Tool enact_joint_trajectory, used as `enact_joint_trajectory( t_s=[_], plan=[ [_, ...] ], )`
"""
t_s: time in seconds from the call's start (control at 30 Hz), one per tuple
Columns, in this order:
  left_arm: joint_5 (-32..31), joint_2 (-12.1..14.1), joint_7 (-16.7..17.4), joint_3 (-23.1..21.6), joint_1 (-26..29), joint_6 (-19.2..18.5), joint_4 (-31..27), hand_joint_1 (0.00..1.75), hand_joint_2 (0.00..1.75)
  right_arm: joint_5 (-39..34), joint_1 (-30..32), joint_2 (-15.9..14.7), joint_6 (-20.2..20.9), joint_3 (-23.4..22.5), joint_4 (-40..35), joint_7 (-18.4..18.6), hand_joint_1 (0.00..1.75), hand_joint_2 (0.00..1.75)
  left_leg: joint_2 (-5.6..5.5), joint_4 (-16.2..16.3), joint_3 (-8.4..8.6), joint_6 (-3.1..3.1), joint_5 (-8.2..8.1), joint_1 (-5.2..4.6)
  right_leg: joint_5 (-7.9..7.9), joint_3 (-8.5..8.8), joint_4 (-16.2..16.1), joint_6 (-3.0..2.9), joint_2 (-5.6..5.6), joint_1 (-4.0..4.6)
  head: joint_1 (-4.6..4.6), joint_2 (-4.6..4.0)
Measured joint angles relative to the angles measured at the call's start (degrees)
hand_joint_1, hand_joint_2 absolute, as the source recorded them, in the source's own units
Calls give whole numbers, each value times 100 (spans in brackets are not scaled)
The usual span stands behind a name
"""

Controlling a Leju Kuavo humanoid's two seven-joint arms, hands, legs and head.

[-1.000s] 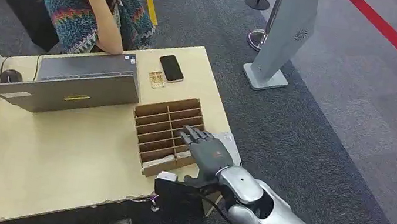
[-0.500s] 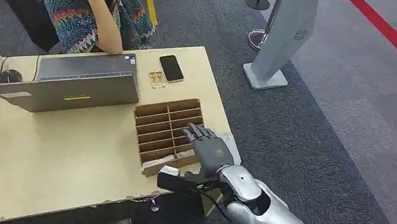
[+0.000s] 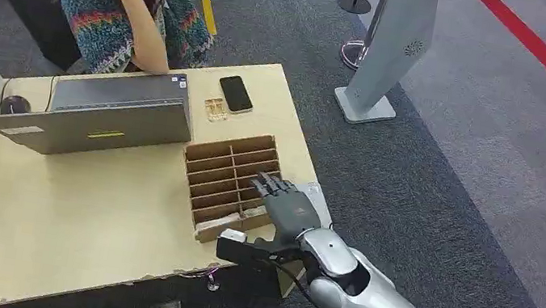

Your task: Pass the card to the sensor for recognition and then transmit it.

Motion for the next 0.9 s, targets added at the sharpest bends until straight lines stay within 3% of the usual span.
enact_joint_trajectory(
  t_s=[0.03, 0.07, 0.1, 0.17, 0.27, 0.57, 0.7, 0.9],
  plan=[
    [-2, 0, 0, 0, 0, 0, 0, 0, 0, 0, 0, 0, 0, 0, 15, 2, 24, 175, 0, 0, 0, 0, 0, 0, 0, 0, 0, 0, 0, 0, 0, 0],
    [-2, -2, 0, 0, 0, 0, 0, 0, 0, 0, 0, 2, 0, 0, 26, 6, 77, 175, 0, 0, 0, 0, 0, 0, 0, 0, 0, 0, 0, 0, 0, 0],
    [-5, -2, 0, 0, 0, 0, 0, 0, 0, 0, 1, 2, 2, 0, 35, 15, 148, 175, 0, 0, 0, 0, 0, 0, 0, 0, 0, 0, 0, 0, 0, 0],
    [-9, -2, 2, 0, 1, 0, 0, 0, 0, 2, 2, 7, 4, -2, 54, 30, 164, 175, 0, 0, 0, 0, 0, 0, 0, 0, 0, 0, 0, 0, 0, 0],
    [-13, -2, 26, 0, 1, 0, 0, 0, 0, 2, 8, 11, 9, -2, 85, 50, 175, 175, 0, 0, 0, 0, 0, 0, 0, 0, 0, 0, 0, 0, 0, 0],
    [-20, -2, 87, -2, 2, 0, -13, 0, 0, 15, 31, 28, -31, -13, 144, 120, 175, 175, 0, 0, 1, 0, 0, 0, 0, 0, 0, 0, 0, 0, 0, 0],
    [-18, -2, 87, -2, 2, 0, -13, 0, 0, 15, 53, 37, -46, -15, 162, 140, 152, 175, 0, 0, 1, 0, 0, 0, 0, -1, 0, 0, 0, 0, 0, 0],
    [-2, -2, 87, -7, 2, 0, -13, 0, 0, 13, 110, 42, -166, -26, 168, 179, 159, 175, 3, 0, 3, 0, 0, 0, 0, -1, 0, 0, 5, 0, 0, 0]
  ],
)
